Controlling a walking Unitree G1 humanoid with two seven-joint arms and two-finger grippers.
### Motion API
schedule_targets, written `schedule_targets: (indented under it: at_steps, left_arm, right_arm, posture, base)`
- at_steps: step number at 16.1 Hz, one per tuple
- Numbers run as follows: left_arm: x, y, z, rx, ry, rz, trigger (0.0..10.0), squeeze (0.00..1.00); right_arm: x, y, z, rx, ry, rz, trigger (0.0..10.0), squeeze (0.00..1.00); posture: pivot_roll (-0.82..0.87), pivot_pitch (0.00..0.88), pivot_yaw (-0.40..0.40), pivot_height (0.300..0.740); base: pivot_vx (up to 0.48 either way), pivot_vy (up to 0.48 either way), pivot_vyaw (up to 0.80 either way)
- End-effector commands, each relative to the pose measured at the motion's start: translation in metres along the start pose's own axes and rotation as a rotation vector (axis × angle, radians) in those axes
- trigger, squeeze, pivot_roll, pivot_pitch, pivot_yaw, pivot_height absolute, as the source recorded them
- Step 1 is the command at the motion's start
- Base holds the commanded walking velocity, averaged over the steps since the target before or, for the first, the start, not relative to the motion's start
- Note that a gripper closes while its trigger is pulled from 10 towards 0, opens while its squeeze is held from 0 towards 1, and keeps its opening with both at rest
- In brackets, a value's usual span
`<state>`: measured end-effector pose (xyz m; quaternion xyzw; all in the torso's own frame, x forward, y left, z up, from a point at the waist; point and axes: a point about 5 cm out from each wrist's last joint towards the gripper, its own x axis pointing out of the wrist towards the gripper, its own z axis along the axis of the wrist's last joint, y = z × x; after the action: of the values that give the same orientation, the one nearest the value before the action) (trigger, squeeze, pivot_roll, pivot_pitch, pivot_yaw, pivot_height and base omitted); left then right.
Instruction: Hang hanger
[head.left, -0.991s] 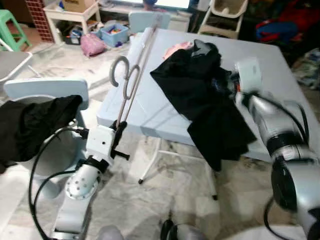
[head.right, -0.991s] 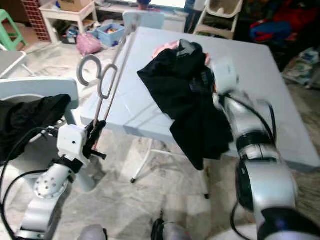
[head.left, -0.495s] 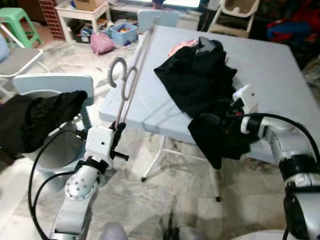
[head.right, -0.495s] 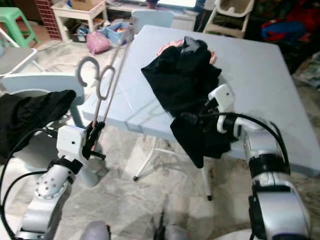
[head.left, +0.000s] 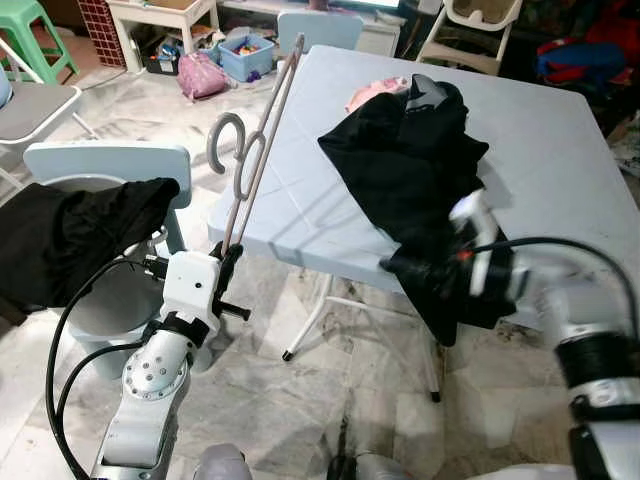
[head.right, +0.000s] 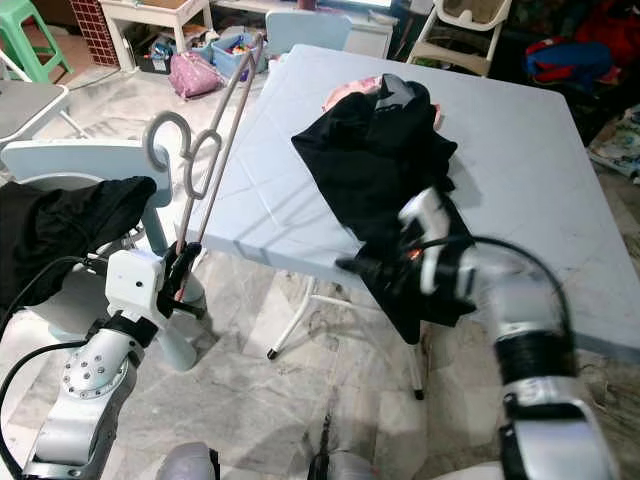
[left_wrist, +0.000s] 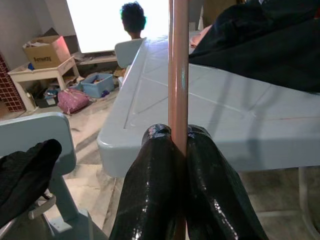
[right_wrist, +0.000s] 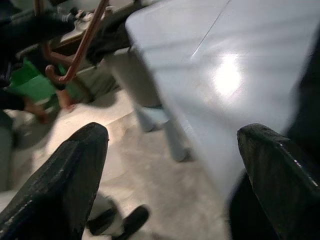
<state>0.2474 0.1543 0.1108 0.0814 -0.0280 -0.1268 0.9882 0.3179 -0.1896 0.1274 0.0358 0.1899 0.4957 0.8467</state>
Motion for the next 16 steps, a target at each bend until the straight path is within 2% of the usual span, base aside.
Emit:
schedule_targets:
  at_steps: [1, 2, 3, 5, 7, 9, 11, 12, 13, 14, 15, 16]
  left_arm:
    - [0.0, -0.004, 0.004, 0.009, -0.012, -0.015, 10.0, 0.0]
    - [-0.001, -0.004, 0.004, 0.01, -0.011, -0.014, 10.0, 0.0]
    - [-0.002, -0.004, 0.004, 0.01, -0.01, -0.013, 10.0, 0.0]
    - [-0.007, -0.004, 0.004, 0.012, -0.004, -0.01, 10.0, 0.0]
    - [-0.009, -0.004, 0.004, 0.012, 0.001, -0.004, 10.0, 0.0]
    - [-0.013, -0.004, 0.003, 0.009, 0.011, 0.003, 10.0, 0.0]
    - [-0.015, -0.005, 0.003, 0.007, 0.016, 0.003, 10.0, 0.0]
    - [-0.015, -0.005, 0.003, 0.006, 0.018, 0.003, 10.0, 0.0]
    - [-0.015, -0.005, 0.003, 0.006, 0.02, 0.004, 10.0, 0.0]
    - [-0.015, -0.005, 0.003, 0.006, 0.02, 0.005, 10.0, 0.0]
    - [-0.015, -0.005, 0.003, 0.007, 0.02, 0.011, 10.0, 0.0]
    - [-0.015, -0.005, 0.003, 0.008, 0.02, 0.017, 10.0, 0.0]
  right_arm:
    - [0.006, 0.003, -0.004, 0.006, 0.037, 0.001, 10.0, 0.0]
    - [0.015, 0.003, -0.009, 0.017, 0.061, -0.013, 10.0, 0.0]
    - [0.024, -0.001, -0.014, 0.022, 0.079, -0.08, 10.0, 0.0]
    - [0.041, -0.019, -0.018, 0.072, 0.109, -0.335, 10.0, 0.0]
    - [0.043, -0.025, -0.016, 0.104, 0.092, -0.428, 10.0, 0.0]
    - [0.039, -0.04, -0.009, 0.156, 0.052, -0.658, 10.0, 0.0]
    - [0.031, -0.053, 0.004, 0.115, 0.039, -0.832, 10.0, 0.0]
    - [0.025, -0.059, 0.019, 0.072, 0.015, -0.931, 10.0, 0.0]
    - [0.011, -0.069, 0.049, -0.023, -0.061, -1.1, 10.0, 0.0]
    - [0.007, -0.07, 0.061, -0.061, -0.095, -1.139, 10.0, 0.0]
    - [0.0, -0.069, 0.1, -0.138, -0.25, -1.19, 10.0, 0.0]
    - [-0.001, -0.065, 0.126, -0.181, -0.362, -1.188, 10.0, 0.0]
  posture:
    - [0.06, 0.055, -0.076, 0.74]
    - [0.07, 0.057, -0.078, 0.74]
    - [0.07, 0.063, -0.08, 0.74]
    - [0.08, 0.078, -0.087, 0.74]
    - [0.09, 0.088, -0.091, 0.74]
    - [0.09, 0.099, -0.095, 0.74]
    - [0.1, 0.105, -0.096, 0.74]
    - [0.1, 0.107, -0.097, 0.74]
    - [0.1, 0.107, -0.098, 0.74]
    - [0.1, 0.107, -0.098, 0.74]
    - [0.1, 0.108, -0.104, 0.74]
    - [0.1, 0.106, -0.105, 0.74]
  base:
    - [0.0, 0.0, 0.0]
    - [0.0, 0.0, 0.0]
    - [0.0, 0.0, 0.0]
    - [0.0, 0.0, 0.0]
    - [0.0, 0.0, 0.0]
    - [0.0, 0.0, 0.0]
    - [0.0, 0.0, 0.0]
    - [0.0, 0.0, 0.0]
    - [0.0, 0.0, 0.0]
    - [0.0, 0.0, 0.0]
    - [0.0, 0.0, 0.0]
    - [0.0, 0.0, 0.0]
